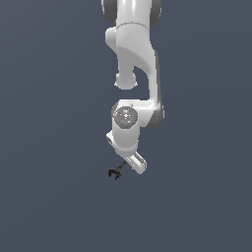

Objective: Pick up the object and move it to a goal position.

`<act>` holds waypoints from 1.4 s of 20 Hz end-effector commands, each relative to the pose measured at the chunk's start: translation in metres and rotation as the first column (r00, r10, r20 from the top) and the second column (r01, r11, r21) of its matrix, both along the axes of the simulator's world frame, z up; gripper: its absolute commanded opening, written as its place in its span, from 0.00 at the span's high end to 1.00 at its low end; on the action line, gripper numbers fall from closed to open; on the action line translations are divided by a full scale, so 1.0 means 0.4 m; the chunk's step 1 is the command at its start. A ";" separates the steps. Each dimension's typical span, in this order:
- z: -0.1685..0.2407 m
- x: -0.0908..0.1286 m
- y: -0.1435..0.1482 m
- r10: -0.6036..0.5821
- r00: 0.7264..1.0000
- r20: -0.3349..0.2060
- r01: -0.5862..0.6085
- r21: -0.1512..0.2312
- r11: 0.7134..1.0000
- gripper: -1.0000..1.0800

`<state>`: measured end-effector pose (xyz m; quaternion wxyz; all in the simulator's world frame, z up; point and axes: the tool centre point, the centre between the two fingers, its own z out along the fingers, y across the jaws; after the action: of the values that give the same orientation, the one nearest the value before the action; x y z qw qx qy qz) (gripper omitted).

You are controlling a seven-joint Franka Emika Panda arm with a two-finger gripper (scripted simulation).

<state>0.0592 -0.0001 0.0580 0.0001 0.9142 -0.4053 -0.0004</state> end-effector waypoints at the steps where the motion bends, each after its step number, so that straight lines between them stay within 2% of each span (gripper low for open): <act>1: 0.000 0.000 0.000 0.000 1.000 0.000 0.000 0.000 1.000 0.04; 6: -0.023 0.000 0.000 -0.001 1.000 0.000 0.001 0.000 1.000 0.04; 14: -0.115 -0.002 0.000 -0.005 1.000 0.001 0.005 0.000 1.000 0.04; 19: -0.126 0.001 -0.001 -0.005 1.000 0.001 0.005 0.000 1.000 0.04; 20: -0.126 0.001 -0.001 -0.005 1.000 0.001 0.005 0.000 1.000 1.00; 28: -0.126 0.001 -0.001 -0.005 1.000 0.001 0.005 0.000 1.000 1.00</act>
<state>0.0596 -0.0015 0.0095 0.0000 0.9128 -0.4084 0.0001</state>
